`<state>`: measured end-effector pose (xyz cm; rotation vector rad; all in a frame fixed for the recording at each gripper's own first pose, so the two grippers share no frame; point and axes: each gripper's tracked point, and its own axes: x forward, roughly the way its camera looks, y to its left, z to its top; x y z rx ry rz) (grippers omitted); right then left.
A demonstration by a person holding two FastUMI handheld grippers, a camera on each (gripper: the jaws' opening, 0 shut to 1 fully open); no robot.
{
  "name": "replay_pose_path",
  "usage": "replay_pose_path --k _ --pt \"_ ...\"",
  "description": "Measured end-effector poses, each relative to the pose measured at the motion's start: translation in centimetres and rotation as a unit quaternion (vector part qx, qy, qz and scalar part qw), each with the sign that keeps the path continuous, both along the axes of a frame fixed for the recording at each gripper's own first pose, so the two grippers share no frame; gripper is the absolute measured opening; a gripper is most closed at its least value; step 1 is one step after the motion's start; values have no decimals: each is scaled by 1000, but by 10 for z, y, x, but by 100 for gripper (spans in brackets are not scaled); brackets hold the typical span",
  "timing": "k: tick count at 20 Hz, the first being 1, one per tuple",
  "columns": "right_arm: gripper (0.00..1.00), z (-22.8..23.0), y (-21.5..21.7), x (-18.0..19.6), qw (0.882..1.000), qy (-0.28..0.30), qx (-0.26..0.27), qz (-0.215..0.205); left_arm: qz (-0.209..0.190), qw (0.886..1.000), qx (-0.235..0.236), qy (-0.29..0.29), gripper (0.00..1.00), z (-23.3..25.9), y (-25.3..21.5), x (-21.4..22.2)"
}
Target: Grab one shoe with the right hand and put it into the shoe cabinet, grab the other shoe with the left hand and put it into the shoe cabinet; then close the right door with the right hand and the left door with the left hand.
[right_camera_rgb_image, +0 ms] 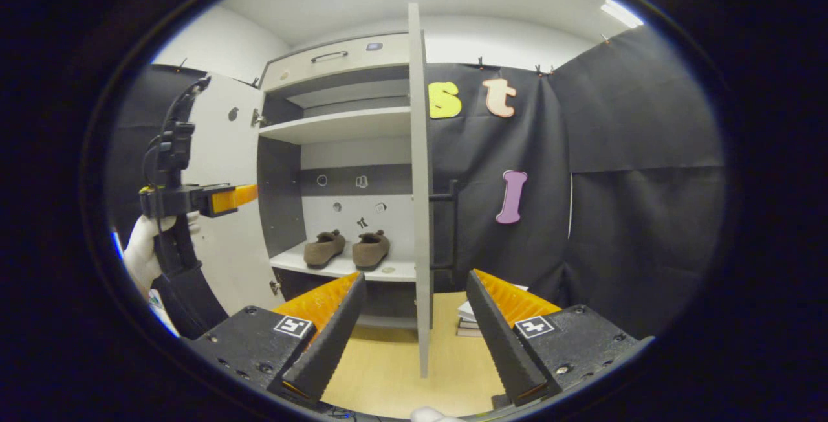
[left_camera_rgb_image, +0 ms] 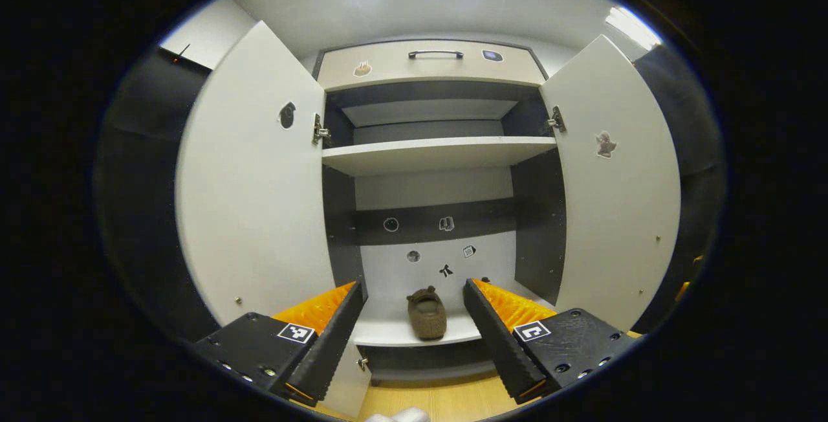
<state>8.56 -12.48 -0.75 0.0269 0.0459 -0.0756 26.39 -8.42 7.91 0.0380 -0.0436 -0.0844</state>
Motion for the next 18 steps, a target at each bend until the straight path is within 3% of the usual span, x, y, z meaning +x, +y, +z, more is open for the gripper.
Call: replay_pose_path --k 5,10,18 --pt "99 -10 -33 -7 1000 7 2 12 28 998 -42 33 95 -49 7 -82" --pt "100 -20 -63 1 1000 24 6 4 56 996 -44 54 96 -90 11 -149" --pt "100 21 -102 46 999 -10 -23 -45 47 997 -27 58 96 -104 7 -176"
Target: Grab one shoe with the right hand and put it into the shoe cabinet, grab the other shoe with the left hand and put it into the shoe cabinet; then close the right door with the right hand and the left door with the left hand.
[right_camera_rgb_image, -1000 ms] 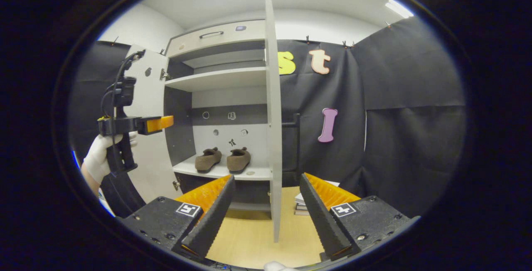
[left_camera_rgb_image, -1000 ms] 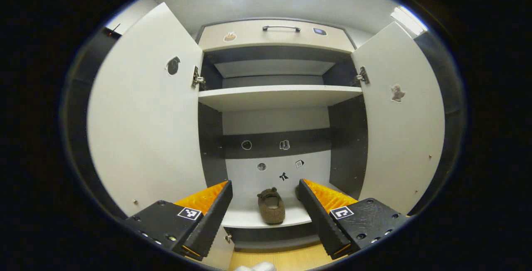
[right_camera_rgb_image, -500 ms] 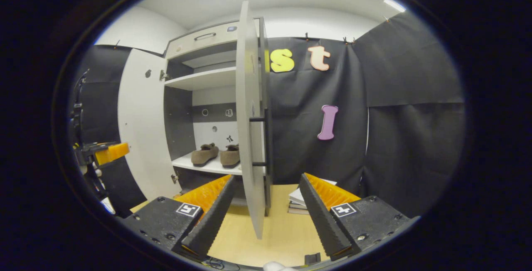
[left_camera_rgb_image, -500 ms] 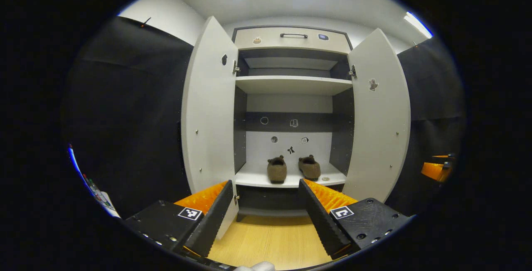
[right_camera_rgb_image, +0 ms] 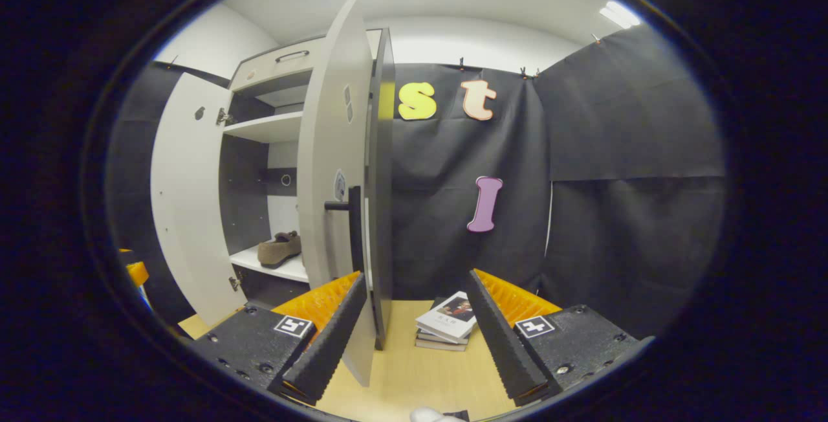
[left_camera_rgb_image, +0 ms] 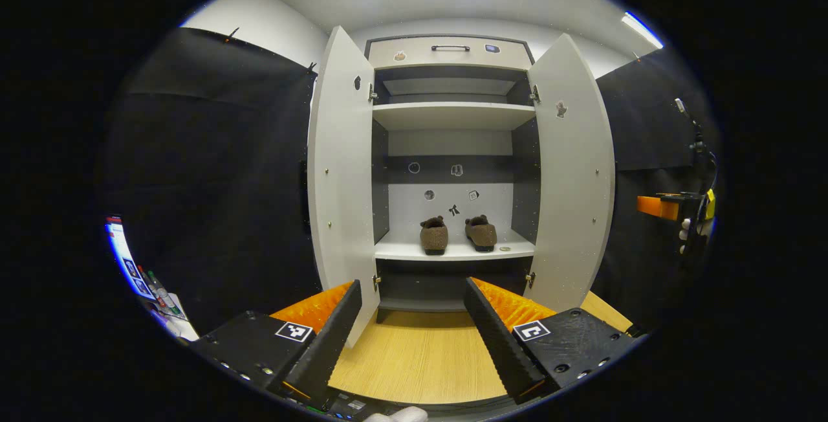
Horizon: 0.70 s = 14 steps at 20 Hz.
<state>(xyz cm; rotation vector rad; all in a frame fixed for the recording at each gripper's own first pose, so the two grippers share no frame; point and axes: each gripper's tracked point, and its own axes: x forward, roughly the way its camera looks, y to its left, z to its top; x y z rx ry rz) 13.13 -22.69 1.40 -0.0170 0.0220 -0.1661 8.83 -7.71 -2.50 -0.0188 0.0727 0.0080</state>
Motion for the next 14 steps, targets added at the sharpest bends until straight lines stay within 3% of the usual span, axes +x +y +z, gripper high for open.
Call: replay_pose_path --k 4,10,14 --pt "100 13 -4 29 1000 -3 9 -8 3 1000 -5 -5 96 0 7 -6" --pt "99 15 9 53 1000 10 13 13 3 1000 -2 -9 96 0 13 -6" --pt "88 15 16 54 1000 20 5 18 1 1000 -6 -1 96 -8 16 -4"
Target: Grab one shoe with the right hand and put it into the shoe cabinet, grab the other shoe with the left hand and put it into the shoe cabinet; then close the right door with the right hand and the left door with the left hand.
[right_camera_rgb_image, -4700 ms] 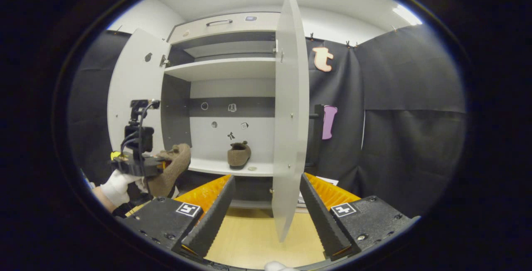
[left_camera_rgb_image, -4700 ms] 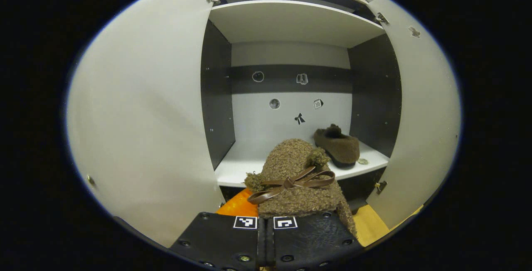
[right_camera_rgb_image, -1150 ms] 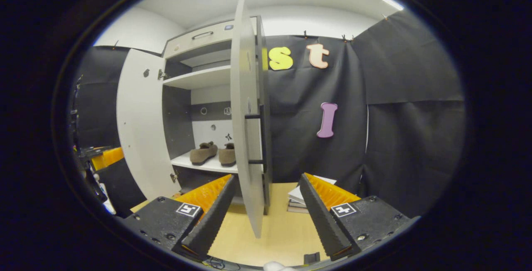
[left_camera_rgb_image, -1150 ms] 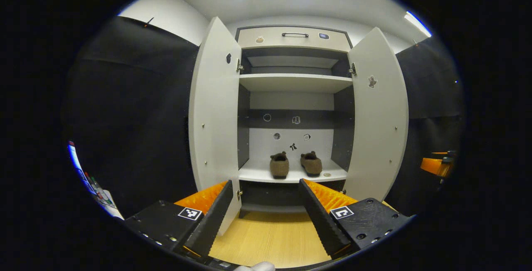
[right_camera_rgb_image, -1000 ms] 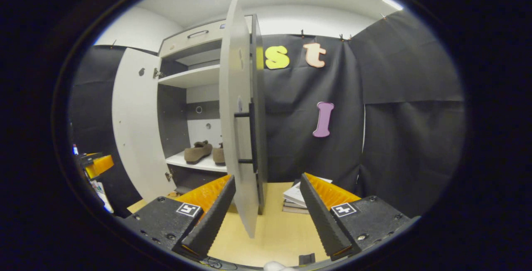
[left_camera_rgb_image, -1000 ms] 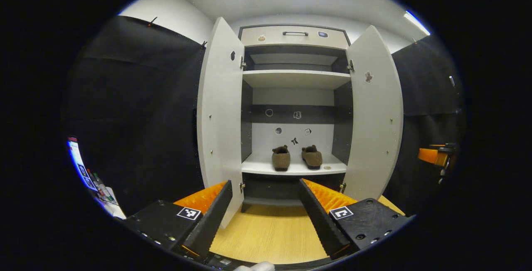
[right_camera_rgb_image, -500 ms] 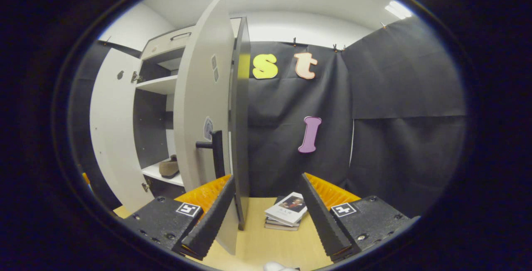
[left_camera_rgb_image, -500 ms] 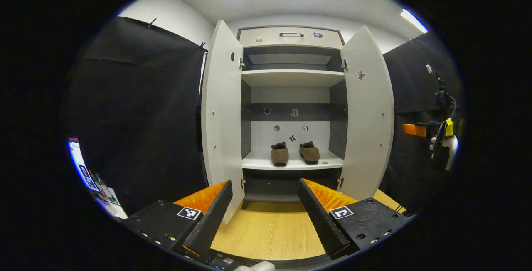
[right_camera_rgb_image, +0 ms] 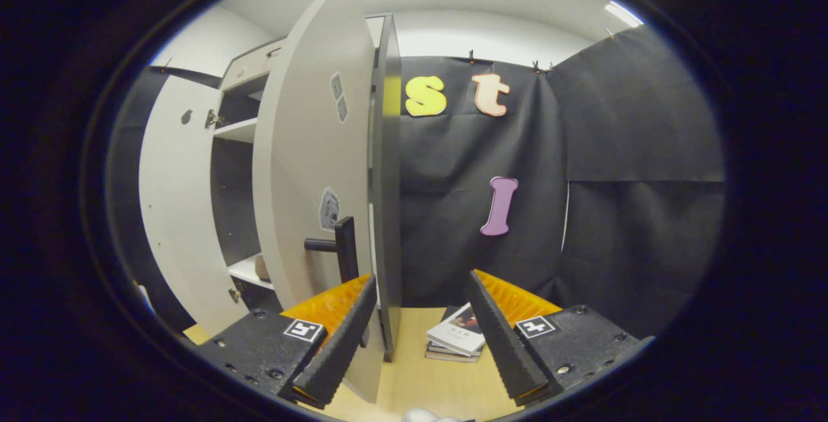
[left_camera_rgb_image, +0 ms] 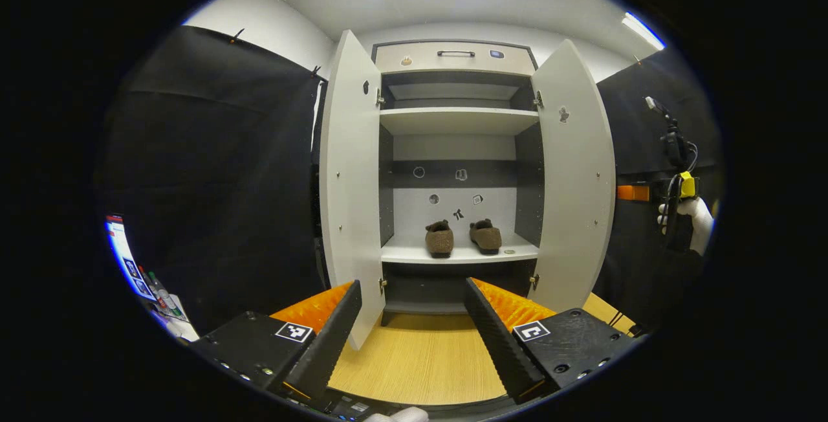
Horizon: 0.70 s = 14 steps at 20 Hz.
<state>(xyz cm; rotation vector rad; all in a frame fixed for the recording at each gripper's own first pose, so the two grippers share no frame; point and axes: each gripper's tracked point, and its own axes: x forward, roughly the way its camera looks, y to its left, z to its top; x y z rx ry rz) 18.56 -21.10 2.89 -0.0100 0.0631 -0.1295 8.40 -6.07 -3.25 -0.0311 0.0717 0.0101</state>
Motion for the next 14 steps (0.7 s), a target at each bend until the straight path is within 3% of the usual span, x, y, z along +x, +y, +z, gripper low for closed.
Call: replay_pose_path --k 1,2,3,12,14 --pt "93 0 1 0 1000 2 -2 -3 -2 1000 -3 2 96 -2 2 3" --pt "88 0 5 -1 1000 2 -1 -4 -3 1000 -6 4 96 -3 4 4" --pt "93 -1 10 0 1000 2 2 -3 -5 1000 -7 5 96 -3 7 7" --pt "94 -8 95 13 999 3 14 39 -2 1000 -13 6 96 -5 38 12" --pt "89 -9 119 23 999 3 8 50 -1 1000 -16 7 96 -6 47 13"
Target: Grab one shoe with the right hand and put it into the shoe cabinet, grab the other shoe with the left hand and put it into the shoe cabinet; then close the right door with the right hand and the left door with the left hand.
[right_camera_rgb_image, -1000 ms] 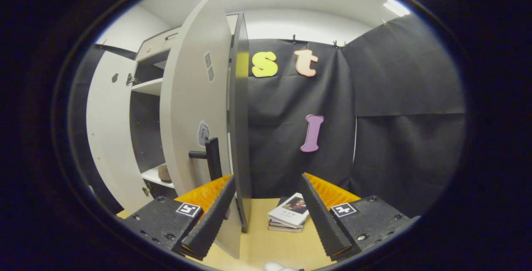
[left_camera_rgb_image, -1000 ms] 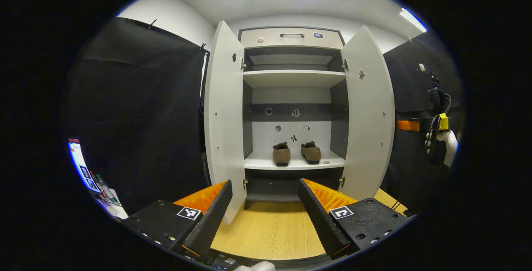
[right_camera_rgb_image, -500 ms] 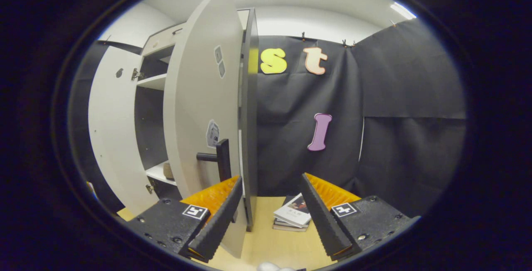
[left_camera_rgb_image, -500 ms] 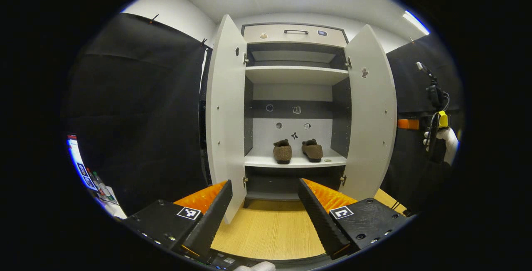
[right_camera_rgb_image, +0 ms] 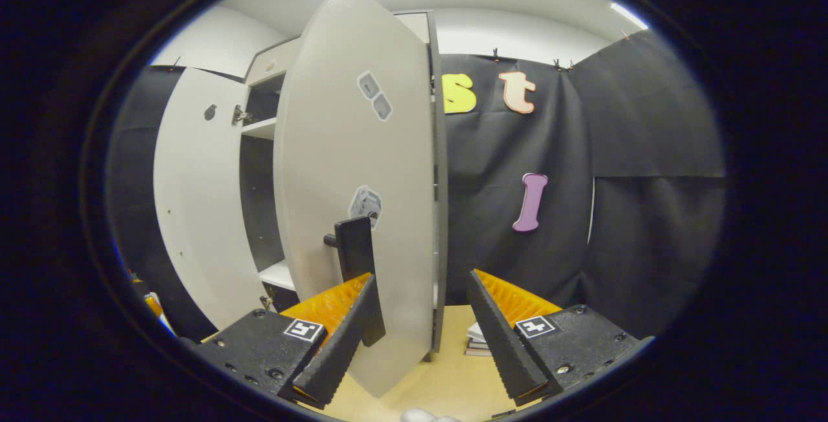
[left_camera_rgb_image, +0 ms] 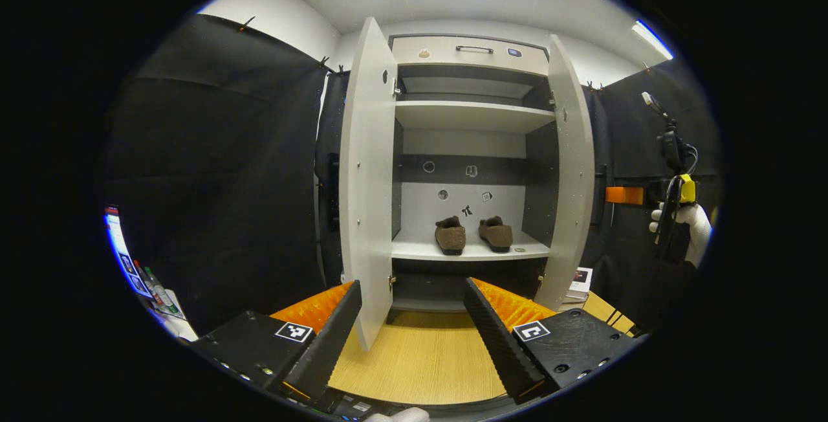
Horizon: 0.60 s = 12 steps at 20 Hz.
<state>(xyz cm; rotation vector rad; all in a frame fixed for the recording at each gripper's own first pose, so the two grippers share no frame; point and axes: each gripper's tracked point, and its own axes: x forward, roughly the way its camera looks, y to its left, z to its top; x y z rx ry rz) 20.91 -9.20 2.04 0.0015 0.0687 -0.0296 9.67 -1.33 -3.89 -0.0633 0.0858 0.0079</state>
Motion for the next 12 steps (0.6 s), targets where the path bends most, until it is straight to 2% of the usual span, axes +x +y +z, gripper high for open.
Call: replay_pose_path --k 1,5,12 --pt "94 0 12 4 1000 -1 -3 7 1 1000 -2 -1 96 0 5 -1" --pt "99 4 46 3 1000 -14 4 19 -2 1000 -2 0 94 0 19 1" --pt "99 -11 55 -32 1000 4 9 11 -14 1000 -3 5 96 -4 39 10"
